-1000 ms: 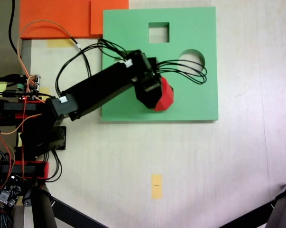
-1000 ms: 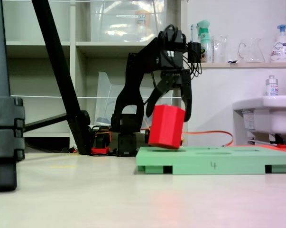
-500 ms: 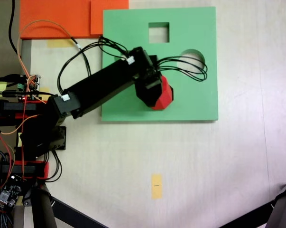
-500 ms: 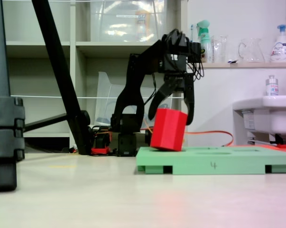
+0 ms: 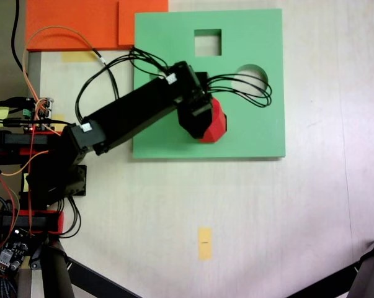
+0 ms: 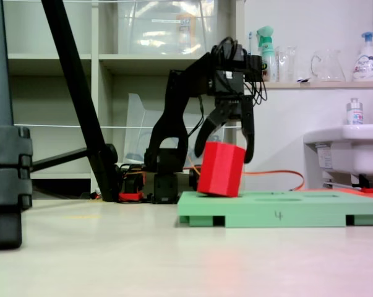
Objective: Put the octagonal pillar block into the corresponding hole
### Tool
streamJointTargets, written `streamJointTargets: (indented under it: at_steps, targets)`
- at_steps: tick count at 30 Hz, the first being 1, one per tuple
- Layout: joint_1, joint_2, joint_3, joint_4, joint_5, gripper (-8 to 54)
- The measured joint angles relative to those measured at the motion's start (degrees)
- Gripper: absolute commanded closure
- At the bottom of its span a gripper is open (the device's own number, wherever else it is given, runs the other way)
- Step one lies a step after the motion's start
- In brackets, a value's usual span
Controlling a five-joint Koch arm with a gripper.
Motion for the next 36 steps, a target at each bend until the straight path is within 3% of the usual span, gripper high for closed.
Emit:
streamJointTargets:
  at_steps: [14, 18, 20, 23, 26, 36]
  targets:
    - [-0.6, -2.2, 0.0, -0.4, 0.6, 21.7]
    - [-0.1, -2.2, 0.1, -0.6, 2.0, 16.4]
    - [-0.1, -2.2, 0.7, -0.7, 2.0, 9.7]
    - [-0.1, -2.2, 0.9, -0.8, 2.0, 6.6]
    - [-0.1, -2.2, 0.9, -0.8, 2.1, -5.6]
    - [0.2, -0.8, 0.9, -0.8, 1.1, -6.6]
